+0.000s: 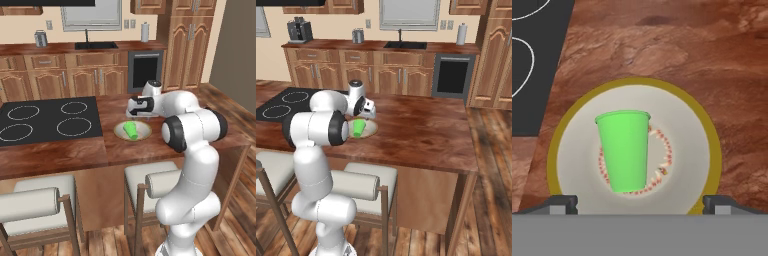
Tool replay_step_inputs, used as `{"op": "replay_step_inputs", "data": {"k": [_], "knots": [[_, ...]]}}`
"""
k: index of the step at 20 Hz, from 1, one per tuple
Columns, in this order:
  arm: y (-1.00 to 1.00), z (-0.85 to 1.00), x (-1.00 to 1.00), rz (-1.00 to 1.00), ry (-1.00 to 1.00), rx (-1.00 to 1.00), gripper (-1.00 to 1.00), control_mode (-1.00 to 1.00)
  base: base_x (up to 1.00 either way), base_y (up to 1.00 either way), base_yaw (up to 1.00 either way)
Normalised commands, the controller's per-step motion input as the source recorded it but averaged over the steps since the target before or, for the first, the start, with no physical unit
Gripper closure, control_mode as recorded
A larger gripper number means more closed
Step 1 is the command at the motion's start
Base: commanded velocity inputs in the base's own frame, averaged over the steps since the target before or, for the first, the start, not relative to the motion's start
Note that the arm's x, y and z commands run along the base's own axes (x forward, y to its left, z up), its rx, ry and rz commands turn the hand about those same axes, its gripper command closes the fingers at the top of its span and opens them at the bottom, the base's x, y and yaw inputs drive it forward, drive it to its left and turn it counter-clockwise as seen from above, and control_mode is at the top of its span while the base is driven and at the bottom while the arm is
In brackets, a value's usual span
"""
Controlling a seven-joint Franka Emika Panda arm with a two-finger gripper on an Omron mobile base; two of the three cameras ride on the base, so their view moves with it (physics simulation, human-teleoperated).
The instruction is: Place the cup inside the bowl on the dining table and move the bowl to any counter.
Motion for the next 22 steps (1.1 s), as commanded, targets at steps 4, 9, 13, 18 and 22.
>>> {"op": "replay_step_inputs", "data": {"k": [4,9,13,18,22], "knots": [[0.0,0.17,0.0,0.0,0.0,0.0,-1.0,-1.0,0.0,0.0,0.0],[-0.01,0.19,-0.05,0.0,0.0,0.0,-1.0,-1.0,0.0,0.0,0.0],[-0.01,0.14,-0.12,0.0,0.0,0.0,-1.0,-1.0,0.0,0.0,0.0],[-0.08,0.11,-0.14,0.0,0.0,0.0,-1.0,-1.0,0.0,0.0,0.0],[-0.16,0.09,-0.14,0.0,0.0,0.0,-1.0,-1.0,0.0,0.0,0.0]]}}
